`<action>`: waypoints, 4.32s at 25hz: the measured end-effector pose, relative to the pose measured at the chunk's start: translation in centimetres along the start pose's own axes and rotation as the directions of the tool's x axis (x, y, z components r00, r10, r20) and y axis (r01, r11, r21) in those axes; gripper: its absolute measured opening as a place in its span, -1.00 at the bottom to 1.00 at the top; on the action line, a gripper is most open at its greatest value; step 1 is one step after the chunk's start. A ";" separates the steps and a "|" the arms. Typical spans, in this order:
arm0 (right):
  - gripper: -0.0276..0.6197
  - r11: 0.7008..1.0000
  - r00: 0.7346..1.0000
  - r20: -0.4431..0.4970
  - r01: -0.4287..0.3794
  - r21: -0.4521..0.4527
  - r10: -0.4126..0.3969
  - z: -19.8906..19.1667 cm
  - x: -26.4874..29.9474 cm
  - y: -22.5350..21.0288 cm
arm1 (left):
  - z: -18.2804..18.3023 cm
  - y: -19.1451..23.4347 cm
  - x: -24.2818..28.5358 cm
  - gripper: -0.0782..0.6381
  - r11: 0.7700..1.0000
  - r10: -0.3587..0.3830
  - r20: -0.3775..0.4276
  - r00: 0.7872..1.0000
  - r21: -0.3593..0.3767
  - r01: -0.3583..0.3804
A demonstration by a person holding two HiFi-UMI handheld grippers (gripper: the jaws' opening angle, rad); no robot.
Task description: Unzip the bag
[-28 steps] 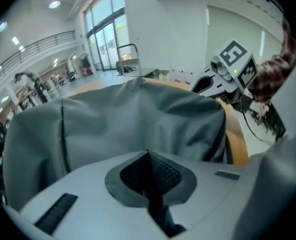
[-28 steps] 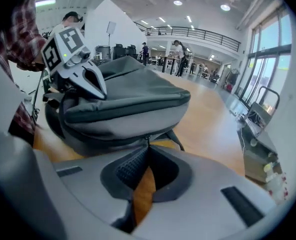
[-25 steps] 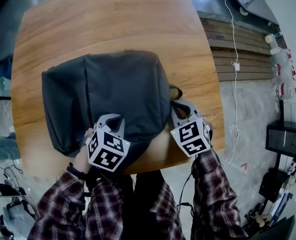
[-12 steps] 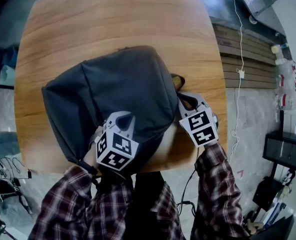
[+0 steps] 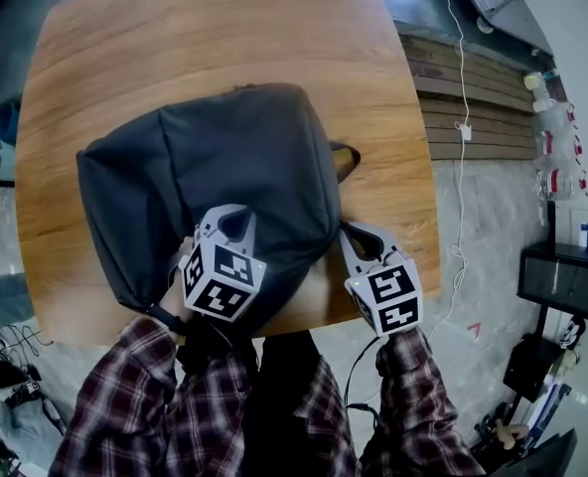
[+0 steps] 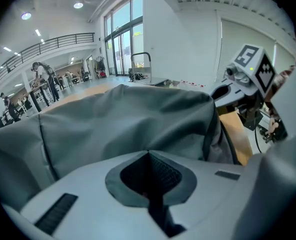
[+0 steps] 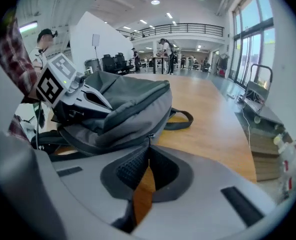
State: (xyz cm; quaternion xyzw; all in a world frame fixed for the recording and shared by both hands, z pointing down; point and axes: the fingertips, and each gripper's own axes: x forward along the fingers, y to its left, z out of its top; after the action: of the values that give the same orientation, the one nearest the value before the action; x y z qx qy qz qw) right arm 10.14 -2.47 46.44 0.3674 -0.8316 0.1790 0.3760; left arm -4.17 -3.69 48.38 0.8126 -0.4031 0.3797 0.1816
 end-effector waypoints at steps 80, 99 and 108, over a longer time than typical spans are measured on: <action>-0.85 0.979 0.958 0.251 -0.173 0.112 0.141 7.5 -6.0 11.2 | 6.5 2.9 -13.6 -0.76 0.981 0.184 0.441 0.878 -0.142 -0.134; -0.85 0.985 0.752 0.638 -0.103 -0.139 0.169 27.9 -17.7 14.8 | 14.3 2.9 -31.8 -0.76 0.918 0.347 0.635 0.690 -0.382 -0.110; -0.88 0.980 0.738 0.645 -0.134 -0.144 0.196 28.2 -18.0 16.1 | 14.4 3.2 -32.7 -0.76 0.913 0.363 0.628 0.688 -0.387 -0.128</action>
State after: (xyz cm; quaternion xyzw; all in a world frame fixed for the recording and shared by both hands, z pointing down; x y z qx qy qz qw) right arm -7.75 0.63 13.98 0.3148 -0.9467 0.0344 0.0589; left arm -12.58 2.55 14.09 0.7929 -0.6024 0.0033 0.0920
